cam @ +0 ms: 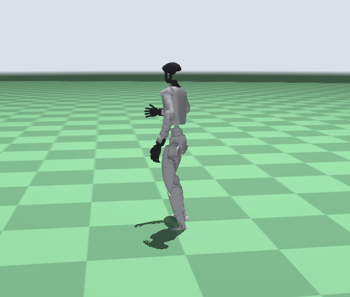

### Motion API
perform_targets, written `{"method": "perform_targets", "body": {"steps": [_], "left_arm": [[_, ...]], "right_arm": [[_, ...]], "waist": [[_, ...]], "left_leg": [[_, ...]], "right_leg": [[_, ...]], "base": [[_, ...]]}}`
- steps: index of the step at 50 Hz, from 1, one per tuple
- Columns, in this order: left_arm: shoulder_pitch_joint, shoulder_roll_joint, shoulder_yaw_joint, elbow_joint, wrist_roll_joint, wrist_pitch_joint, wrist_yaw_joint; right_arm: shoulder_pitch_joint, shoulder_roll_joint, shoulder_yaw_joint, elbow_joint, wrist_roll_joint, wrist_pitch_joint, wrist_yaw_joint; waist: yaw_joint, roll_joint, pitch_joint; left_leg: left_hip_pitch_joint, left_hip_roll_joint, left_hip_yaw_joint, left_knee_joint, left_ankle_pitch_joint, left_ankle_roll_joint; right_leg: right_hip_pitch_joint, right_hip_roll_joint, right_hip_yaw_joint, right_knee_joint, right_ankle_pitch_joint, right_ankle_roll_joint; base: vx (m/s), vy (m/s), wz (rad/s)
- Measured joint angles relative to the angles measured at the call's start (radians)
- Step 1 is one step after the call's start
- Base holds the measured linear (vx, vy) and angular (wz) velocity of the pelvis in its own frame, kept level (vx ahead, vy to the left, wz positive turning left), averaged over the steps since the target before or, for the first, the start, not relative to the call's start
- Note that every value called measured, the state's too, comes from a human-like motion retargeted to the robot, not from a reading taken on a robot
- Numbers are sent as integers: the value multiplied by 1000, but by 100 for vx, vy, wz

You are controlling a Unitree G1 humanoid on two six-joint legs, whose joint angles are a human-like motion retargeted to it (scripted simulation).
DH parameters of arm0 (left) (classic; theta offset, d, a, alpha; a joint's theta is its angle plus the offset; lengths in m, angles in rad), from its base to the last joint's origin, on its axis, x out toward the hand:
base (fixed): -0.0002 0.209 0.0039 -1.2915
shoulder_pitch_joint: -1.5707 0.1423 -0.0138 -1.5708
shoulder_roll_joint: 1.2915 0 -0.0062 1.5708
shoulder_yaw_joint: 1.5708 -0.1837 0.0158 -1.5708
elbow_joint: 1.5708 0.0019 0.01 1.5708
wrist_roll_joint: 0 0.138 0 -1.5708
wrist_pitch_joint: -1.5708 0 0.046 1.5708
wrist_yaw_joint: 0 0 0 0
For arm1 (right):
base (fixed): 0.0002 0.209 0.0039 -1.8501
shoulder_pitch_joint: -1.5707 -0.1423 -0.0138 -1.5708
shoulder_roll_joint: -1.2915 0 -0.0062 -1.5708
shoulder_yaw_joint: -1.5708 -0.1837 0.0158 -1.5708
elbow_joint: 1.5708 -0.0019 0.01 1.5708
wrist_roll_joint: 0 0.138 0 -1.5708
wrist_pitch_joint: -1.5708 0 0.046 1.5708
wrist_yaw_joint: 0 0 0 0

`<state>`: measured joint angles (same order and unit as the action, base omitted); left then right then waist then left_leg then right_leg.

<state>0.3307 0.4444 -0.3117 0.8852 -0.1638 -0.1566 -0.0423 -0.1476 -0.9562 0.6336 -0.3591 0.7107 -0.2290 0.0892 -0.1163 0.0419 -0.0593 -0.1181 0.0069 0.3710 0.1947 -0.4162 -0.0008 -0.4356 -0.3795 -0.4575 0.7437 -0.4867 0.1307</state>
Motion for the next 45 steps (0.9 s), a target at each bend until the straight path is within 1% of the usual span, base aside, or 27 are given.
{"method": "perform_targets", "body": {"steps": [5, 8, 11, 13, 16, 18, 20, 22, 23, 25, 27, 30, 32, 36, 37, 38, 39, 40, 45], "left_arm": [[-131, -4, -35, -171, -32, -38, 22], [-177, 19, -49, -258, -32, -52, 22], [-189, 47, -40, -312, -20, -52, 18], [-182, 65, -23, -330, -5, -47, 12], [-151, 89, 16, -330, 18, -36, -1], [-123, 102, 43, -315, 35, -28, -12], [-95, 109, 69, -291, 51, -22, -23], [-74, 116, 89, -257, 68, -20, -34], [-75, 124, 96, -233, 78, -22, -41], [-58, 115, 107, -198, 89, -17, -43], [-66, 112, 114, -147, 103, -19, -41], [-55, 87, 119, -101, 109, -8, -37], [-73, 76, 116, -68, 112, -5, -31], [-104, 48, 99, -36, 111, -5, -15], [-121, 43, 94, -29, 110, -7, -9], [-148, 39, 88, -18, 109, -9, -1], [-161, 33, 82, -15, 110, -12, 4], [-166, 27, 76, -15, 110, -14, 8], [-205, 9, 55, -14, 112, -21, 22]], "right_arm": [[94, 91, 76, 136, -50, 70, 87], [113, 119, 100, 222, -107, 93, 141], [120, 134, 101, 286, -164, 95, 182], [129, 137, 89, 314, -196, 89, 198], [150, 135, 52, 341, -240, 76, 208], [168, 136, 20, 356, -268, 67, 209], [188, 140, -17, 373, -300, 58, 206], [207, 154, -57, 399, -342, 48, 196], [216, 170, -85, 418, -374, 39, 188], [228, 179, -114, 450, -415, 35, 171], [220, 207, -139, 508, -476, 25, 144], [218, 224, -157, 573, -531, 28, 113], [196, 246, -160, 636, -573, 27, 85], [169, 274, -155, 748, -621, 31, 47], [154, 282, -151, 783, -631, 30, 38], [126, 293, -145, 832, -640, 24, 27], [118, 298, -141, 862, -646, 24, 20], [121, 300, -139, 884, -650, 27, 16], [120, 318, -144, 1028, -665, 46, -8]], "waist": [[-30, 7, -51], [-53, 18, -90], [-64, 19, -129], [-70, 12, -150], [-76, -16, -169], [-77, -43, -176], [-74, -74, -181], [-59, -99, -173], [-32, -99, -146], [-25, -123, -144], [5, -110, -129], [3, -132, -132], [14, -122, -125], [13, -104, -104], [16, -89, -96], [28, -56, -88], [29, -43, -81], [23, -40, -75], [13, -27, -54]], "left_leg": [[-106, -38, -16, -22, 9, 9], [-158, -54, -11, -66, 44, 8], [-187, -76, 18, -131, 81, 9], [-189, -98, 42, -183, 109, 11], [-184, -136, 88, -231, 134, 20], [-184, -162, 124, -236, 135, 28], [-180, -186, 163, -239, 134, 37], [-168, -196, 205, -238, 129, 44], [-142, -177, 227, -231, 112, 45], [-139, -194, 269, -237, 125, 47], [-138, -163, 306, -228, 115, 48], [-152, -182, 361, -237, 143, 48], [-168, -163, 391, -233, 144, 52], [-197, -139, 434, -235, 181, 44], [-209, -122, 439, -232, 189, 39], [-229, -84, 438, -225, 191, 34], [-239, -71, 440, -224, 198, 29], [-245, -70, 443, -228, 208, 25], [-286, -72, 357, -206, 168, 34]], "right_leg": [[-128, -21, 58, 13, 22, -1], [-212, 11, 148, -9, -55, -2], [-251, 11, 169, 45, -81, -17], [-252, -4, 171, 116, -104, -33], [-212, -43, 173, 243, -142, -49], [-164, -72, 179, 313, -158, -48], [-108, -92, 189, 354, -159, -33], [-39, -88, 195, 349, -147, -12], [27, -52, 190, 314, -133, -5], [67, -57, 202, 292, -124, 16], [120, 6, 200, 208, -117, 20], [119, -7, 215, 173, -166, 22], [120, 19, 211, 125, -212, 0], [94, 38, 210, 91, -289, -35], [89, 60, 209, 71, -295, -46], [89, 112, 204, 26, -285, -62], [80, 125, 202, 16, -283, -68], [67, 120, 203, 22, -284, -69], [-6, 109, 216, 41, -269, -65]], "base": [[-13, 17, 32], [-16, 18, 22], [-15, 16, -20], [-15, 15, -35], [-16, 14, -44], [-17, 13, -54], [-19, 12, -64], [-19, 11, -98], [-20, 9, -119], [-25, 4, -96], [-27, 1, -95], [-32, -5, -62], [-33, -7, -71], [-37, -9, -43], [-35, -8, -49], [-35, -8, -47], [-37, -9, -30], [-39, -10, -6], [-36, -8, -5]]}}
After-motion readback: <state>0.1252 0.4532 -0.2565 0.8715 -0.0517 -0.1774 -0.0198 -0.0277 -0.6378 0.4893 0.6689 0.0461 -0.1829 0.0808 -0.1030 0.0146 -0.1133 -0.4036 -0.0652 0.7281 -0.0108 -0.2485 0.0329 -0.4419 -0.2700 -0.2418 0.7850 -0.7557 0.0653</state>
